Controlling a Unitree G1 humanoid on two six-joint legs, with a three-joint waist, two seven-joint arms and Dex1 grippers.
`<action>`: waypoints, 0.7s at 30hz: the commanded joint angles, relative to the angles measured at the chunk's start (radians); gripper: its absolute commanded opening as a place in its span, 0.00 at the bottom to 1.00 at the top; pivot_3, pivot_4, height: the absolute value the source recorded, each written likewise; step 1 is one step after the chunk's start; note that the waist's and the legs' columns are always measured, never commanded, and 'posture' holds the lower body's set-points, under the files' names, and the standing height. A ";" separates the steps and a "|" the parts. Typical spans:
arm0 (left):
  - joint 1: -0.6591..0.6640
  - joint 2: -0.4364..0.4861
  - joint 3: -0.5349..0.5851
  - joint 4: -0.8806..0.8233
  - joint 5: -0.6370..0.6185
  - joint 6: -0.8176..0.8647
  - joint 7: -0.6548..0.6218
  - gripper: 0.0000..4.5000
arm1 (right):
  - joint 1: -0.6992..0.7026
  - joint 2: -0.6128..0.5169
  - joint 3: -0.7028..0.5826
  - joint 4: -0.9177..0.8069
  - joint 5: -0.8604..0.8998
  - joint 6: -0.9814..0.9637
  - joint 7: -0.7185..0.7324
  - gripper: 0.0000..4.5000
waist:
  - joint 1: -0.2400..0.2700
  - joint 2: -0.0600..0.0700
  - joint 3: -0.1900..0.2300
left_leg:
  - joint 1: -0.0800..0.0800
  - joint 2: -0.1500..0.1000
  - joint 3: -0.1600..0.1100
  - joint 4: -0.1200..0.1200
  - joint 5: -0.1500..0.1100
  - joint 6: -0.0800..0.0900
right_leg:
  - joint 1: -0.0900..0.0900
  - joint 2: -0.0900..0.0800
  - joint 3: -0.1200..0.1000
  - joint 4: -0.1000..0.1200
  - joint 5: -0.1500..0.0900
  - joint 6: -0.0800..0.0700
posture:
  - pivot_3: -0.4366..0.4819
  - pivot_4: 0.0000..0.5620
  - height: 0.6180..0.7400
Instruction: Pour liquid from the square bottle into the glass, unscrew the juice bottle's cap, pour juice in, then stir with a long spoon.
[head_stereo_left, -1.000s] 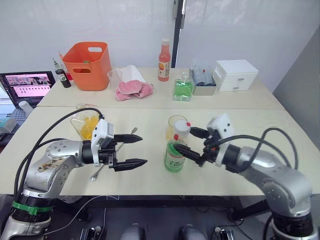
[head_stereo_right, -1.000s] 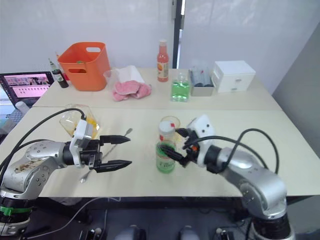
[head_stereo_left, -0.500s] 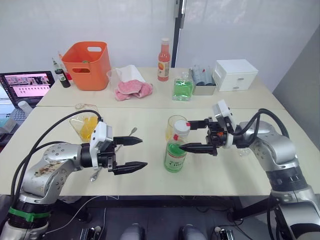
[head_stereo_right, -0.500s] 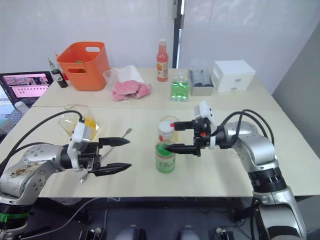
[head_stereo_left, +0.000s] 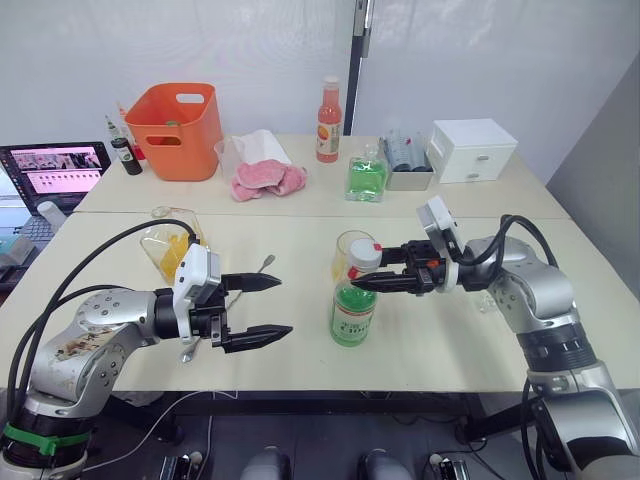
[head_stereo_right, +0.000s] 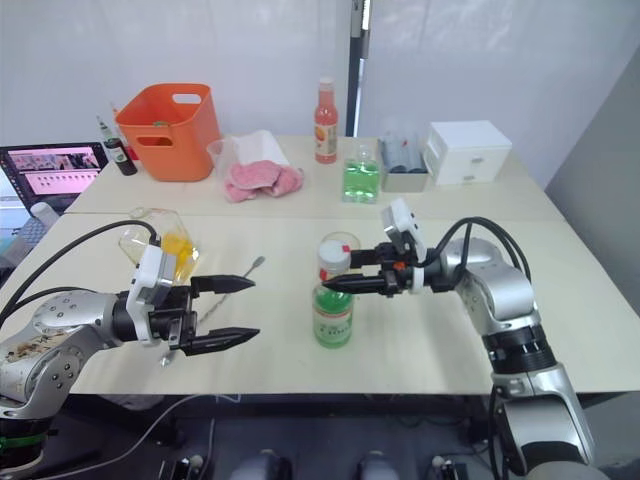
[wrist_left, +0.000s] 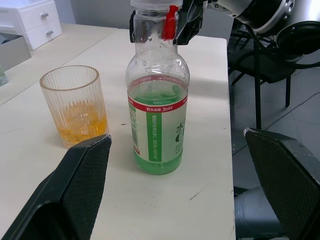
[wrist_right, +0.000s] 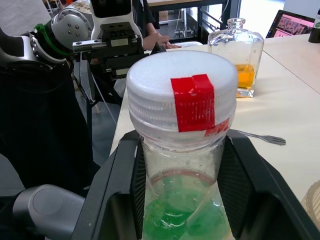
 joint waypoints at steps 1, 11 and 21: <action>-0.016 0.006 0.011 -0.008 -0.011 -0.006 -0.004 1.00 | 0.025 -0.003 -0.061 -0.134 0.046 0.043 -0.074 0.32 | 0.001 0.000 0.000 | 0.000 0.000 0.000 0.000 0.000 0.000 | 0.000 0.000 0.000 0.000 0.000 0.000 | 0.48 0.27 0.79; -0.054 -0.004 -0.021 0.057 0.012 -0.032 -0.042 1.00 | 0.163 0.047 -0.138 -0.594 0.075 0.305 -0.590 0.32 | 0.003 0.000 0.000 | 0.000 0.000 0.000 0.000 0.000 0.000 | 0.000 0.000 0.000 0.001 0.000 0.000 | 0.48 0.27 0.79; -0.084 -0.008 -0.040 0.088 0.023 -0.047 -0.072 1.00 | 0.202 0.171 -0.110 -0.754 0.084 0.518 -0.934 0.32 | 0.003 0.000 0.000 | -0.001 -0.001 0.000 0.000 0.000 0.000 | -0.001 0.000 0.000 0.000 0.000 0.000 | 0.48 0.27 0.79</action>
